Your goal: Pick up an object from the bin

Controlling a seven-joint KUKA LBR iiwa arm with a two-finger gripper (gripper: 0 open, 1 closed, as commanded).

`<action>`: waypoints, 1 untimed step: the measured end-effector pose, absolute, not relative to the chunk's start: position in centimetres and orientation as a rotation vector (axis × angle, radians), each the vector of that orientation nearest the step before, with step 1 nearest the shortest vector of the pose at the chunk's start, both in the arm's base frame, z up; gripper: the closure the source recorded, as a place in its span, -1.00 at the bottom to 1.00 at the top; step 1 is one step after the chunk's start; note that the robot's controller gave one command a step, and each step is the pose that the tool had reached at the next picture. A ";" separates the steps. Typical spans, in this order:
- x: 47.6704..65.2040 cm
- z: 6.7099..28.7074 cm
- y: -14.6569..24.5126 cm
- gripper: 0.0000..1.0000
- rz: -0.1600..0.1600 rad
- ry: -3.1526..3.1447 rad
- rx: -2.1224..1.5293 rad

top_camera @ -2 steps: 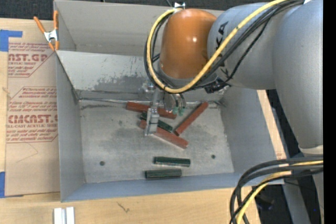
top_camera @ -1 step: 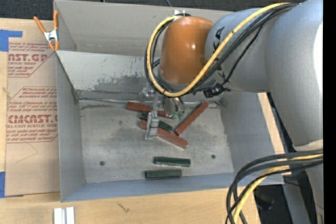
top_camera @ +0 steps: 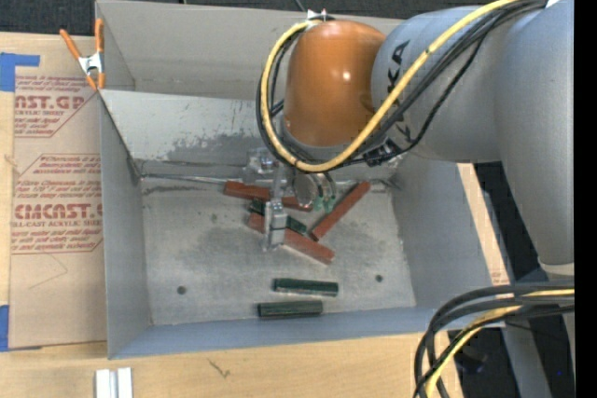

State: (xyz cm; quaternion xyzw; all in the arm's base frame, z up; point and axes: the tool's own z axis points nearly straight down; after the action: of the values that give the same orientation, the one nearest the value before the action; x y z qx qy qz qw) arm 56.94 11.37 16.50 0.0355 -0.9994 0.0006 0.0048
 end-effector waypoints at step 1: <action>58.3 14.8 11.1 -1.00 -0.003 -3.140 0.325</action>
Offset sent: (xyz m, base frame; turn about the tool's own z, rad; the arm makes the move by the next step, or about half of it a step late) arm -0.0076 -0.0581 -0.0950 -0.2045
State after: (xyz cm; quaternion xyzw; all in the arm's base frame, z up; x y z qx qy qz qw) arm 58.32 11.13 14.77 0.1029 -0.9947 -0.0008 -0.0077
